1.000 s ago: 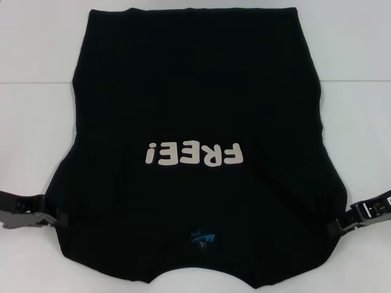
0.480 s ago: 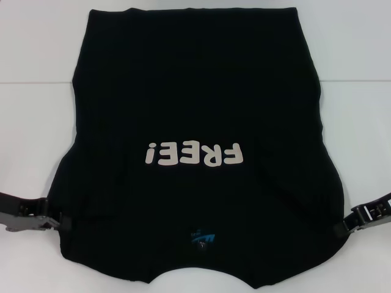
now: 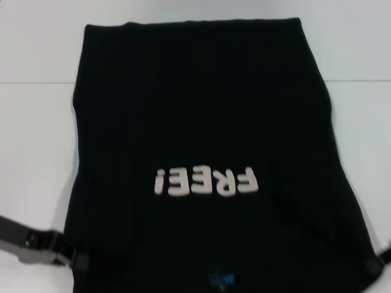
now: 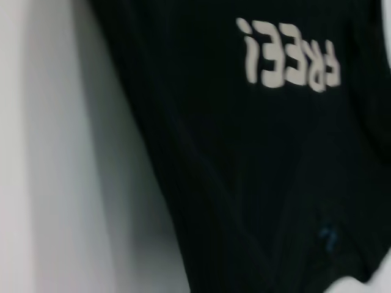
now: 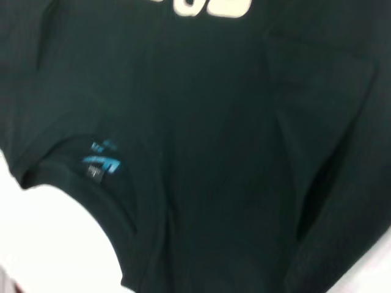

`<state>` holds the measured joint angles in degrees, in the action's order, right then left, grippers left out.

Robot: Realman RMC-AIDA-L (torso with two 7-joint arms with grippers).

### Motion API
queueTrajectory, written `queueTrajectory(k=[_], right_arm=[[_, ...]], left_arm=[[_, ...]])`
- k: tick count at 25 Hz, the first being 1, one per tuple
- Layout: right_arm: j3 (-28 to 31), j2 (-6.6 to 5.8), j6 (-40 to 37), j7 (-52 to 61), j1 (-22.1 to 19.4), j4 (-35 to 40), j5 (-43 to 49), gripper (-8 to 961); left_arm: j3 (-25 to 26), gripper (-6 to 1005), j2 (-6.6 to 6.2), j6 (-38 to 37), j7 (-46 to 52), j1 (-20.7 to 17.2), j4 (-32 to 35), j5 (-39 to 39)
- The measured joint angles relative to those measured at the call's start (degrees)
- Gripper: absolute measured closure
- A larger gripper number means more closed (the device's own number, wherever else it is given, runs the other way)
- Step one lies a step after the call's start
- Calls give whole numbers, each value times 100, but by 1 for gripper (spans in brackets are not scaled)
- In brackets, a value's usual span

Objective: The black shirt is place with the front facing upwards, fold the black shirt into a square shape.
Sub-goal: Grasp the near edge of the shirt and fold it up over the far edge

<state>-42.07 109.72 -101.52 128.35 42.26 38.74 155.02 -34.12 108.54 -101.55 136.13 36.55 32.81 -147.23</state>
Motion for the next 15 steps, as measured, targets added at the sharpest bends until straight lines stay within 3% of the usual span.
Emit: queueTrajectory(k=[5, 10, 15], right_arm=[[-3, 31, -744, -755, -169, -14, 350, 864], [-4, 83, -921, -1154, -271, -168, 517, 854], [450, 108, -615, -1099, -298, -239, 478, 845]], left_arm=[[-384, 972, -7, -830, -292, 10, -155, -125], [-790, 973, 17, -1041, -470, 41, -266, -131], [-475, 973, 33, -899, -571, 126, -305, -79]])
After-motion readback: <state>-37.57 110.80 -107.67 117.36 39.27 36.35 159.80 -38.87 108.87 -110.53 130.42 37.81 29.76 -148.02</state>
